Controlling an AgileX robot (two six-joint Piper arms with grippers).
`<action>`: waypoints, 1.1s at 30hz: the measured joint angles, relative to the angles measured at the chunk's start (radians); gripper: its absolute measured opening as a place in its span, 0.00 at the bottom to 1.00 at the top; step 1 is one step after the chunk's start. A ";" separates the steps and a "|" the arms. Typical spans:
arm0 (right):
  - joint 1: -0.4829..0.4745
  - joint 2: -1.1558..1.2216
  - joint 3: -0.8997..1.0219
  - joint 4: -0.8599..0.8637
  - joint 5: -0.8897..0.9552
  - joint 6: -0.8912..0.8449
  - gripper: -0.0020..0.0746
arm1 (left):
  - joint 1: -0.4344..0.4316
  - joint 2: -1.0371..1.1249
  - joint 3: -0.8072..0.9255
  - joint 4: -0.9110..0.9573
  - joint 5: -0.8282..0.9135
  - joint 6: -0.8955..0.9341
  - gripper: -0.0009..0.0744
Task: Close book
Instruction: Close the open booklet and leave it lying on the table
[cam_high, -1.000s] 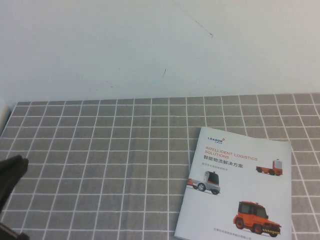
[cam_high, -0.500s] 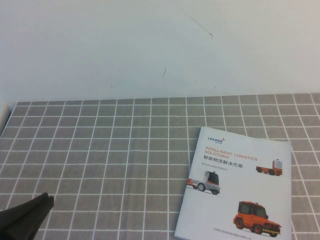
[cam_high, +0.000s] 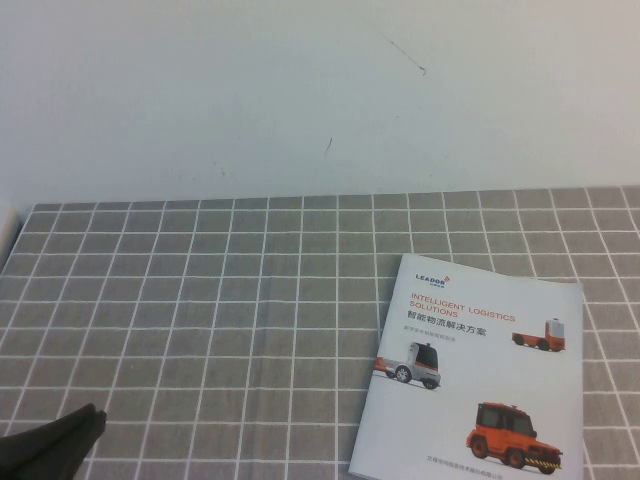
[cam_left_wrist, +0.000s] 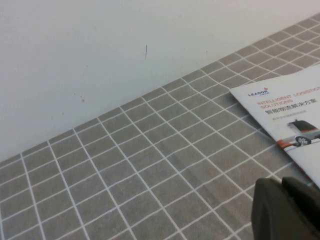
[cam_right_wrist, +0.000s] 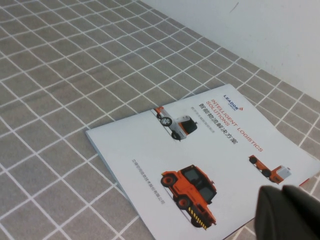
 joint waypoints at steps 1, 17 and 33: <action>0.000 0.000 0.000 0.000 0.000 0.000 0.02 | 0.000 0.000 0.000 0.000 0.010 0.000 0.01; 0.000 0.000 0.002 0.004 0.000 0.000 0.02 | 0.144 -0.180 0.004 -0.006 0.077 -0.010 0.01; 0.000 0.000 0.002 0.008 0.000 0.000 0.02 | 0.422 -0.384 0.244 -0.228 0.137 0.008 0.01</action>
